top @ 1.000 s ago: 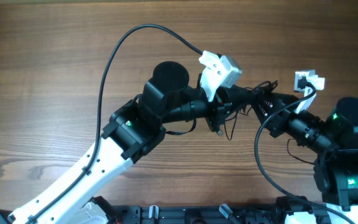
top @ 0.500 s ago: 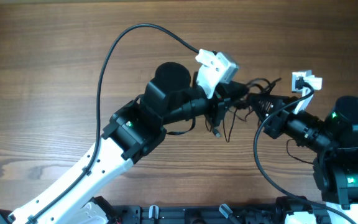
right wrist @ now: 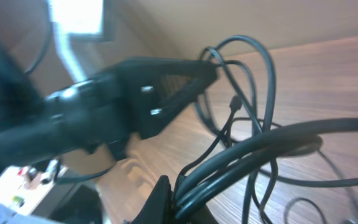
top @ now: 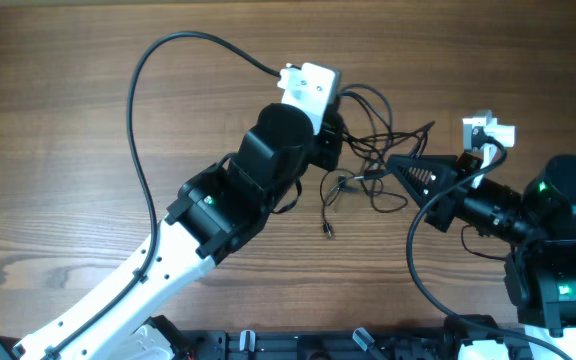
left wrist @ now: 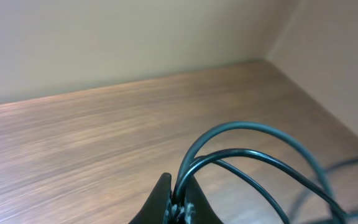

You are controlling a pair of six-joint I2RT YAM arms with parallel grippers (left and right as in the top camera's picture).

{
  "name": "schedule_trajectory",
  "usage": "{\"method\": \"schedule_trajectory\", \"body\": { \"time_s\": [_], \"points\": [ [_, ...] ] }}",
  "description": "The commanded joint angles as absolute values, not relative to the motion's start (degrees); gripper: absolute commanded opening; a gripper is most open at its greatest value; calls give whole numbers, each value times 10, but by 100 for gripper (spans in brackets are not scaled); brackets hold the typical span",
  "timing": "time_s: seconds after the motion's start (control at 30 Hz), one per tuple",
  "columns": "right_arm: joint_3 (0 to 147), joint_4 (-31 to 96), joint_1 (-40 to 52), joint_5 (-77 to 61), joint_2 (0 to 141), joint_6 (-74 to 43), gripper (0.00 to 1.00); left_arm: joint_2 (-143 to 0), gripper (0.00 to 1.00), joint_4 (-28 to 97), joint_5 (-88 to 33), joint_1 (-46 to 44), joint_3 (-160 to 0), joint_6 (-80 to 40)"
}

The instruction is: Untangle cables

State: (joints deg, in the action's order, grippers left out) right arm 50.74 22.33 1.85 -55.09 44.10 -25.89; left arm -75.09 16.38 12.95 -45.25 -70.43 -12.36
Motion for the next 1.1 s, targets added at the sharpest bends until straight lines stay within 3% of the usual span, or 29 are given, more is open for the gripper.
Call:
{"method": "schedule_trajectory", "body": {
  "time_s": [0.0, 0.37, 0.67, 1.07],
  "points": [
    [510, 195, 19, -641, 436, -255, 4, -742, 4, 173, 209, -428, -714, -122],
    [510, 184, 19, -720, 436, -240, 4, -742, 4, 165, 209, -331, -714, -123],
    [510, 214, 19, -718, 446, -222, 4, -742, 4, 82, 163, -320, -714, -123],
    [510, 354, 19, -555, 495, -210, 4, -742, 4, -11, 86, -320, -714, -123]
  ]
}}
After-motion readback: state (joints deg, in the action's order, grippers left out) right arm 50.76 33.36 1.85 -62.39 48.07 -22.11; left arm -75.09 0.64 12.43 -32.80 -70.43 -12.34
